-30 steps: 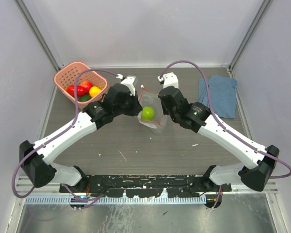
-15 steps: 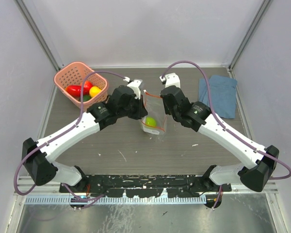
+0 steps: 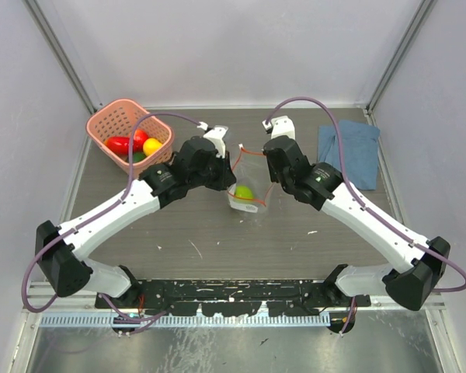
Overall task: Place the food in the zip-top bag and seal the zipper
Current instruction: Adjust the zipper food storage bag at the center of the board, then pick up the fake fruit from the bin.
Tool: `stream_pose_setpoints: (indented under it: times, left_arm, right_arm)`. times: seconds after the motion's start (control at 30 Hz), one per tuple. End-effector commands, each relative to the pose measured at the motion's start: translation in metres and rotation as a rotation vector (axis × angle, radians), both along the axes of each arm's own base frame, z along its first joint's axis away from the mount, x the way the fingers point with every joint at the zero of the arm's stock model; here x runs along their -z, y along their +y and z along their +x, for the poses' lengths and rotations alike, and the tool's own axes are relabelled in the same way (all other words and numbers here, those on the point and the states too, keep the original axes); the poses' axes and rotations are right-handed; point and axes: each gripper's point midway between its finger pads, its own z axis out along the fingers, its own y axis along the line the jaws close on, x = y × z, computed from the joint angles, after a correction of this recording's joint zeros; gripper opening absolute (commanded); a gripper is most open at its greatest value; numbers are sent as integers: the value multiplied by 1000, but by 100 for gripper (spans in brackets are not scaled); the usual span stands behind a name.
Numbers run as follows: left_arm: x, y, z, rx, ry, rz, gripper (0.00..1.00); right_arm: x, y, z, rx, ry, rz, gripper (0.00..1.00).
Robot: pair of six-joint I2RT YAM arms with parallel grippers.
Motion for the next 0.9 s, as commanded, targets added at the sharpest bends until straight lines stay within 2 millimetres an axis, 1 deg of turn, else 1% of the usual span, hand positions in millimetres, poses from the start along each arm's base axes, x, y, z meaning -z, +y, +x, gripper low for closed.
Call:
stream_pose_setpoints:
  times: [0.0,0.07,0.17,0.23,0.3,0.43,0.5,0.53,0.57,0.67,0.87]
  left_arm:
    - [-39,0,6,-14,-104,-73,13]
    - [-39,-1,6,-15,-106,-78,18]
    - [-42,0,5,-19,-114,-86,30]
    - [-47,3,5,-25,-128,-94,35]
    - [-52,7,6,-36,-146,-95,43]
    - [-58,22,11,-76,-179,-68,52]
    - [-54,32,16,-101,-179,-39,55]
    - [-64,41,15,-118,-196,-50,56]
    - [-65,48,17,-131,-198,-45,57]
    - [-65,72,27,-194,-198,-20,61]
    - [-65,135,54,-353,-182,37,68]
  right_arm:
    - [-33,-8,1,19,-95,58,0]
    - [-34,-7,1,19,-99,63,0]
    - [-35,-8,1,25,-104,64,0]
    - [-37,-9,2,31,-109,62,0]
    - [-38,-11,4,46,-116,56,0]
    - [-38,-17,6,76,-127,35,0]
    - [-36,-19,6,85,-126,23,0]
    - [-35,-20,7,89,-124,19,0]
    - [-34,-20,7,90,-124,16,0]
    - [-30,-20,8,91,-123,13,0]
    - [-29,-18,10,84,-126,14,0]
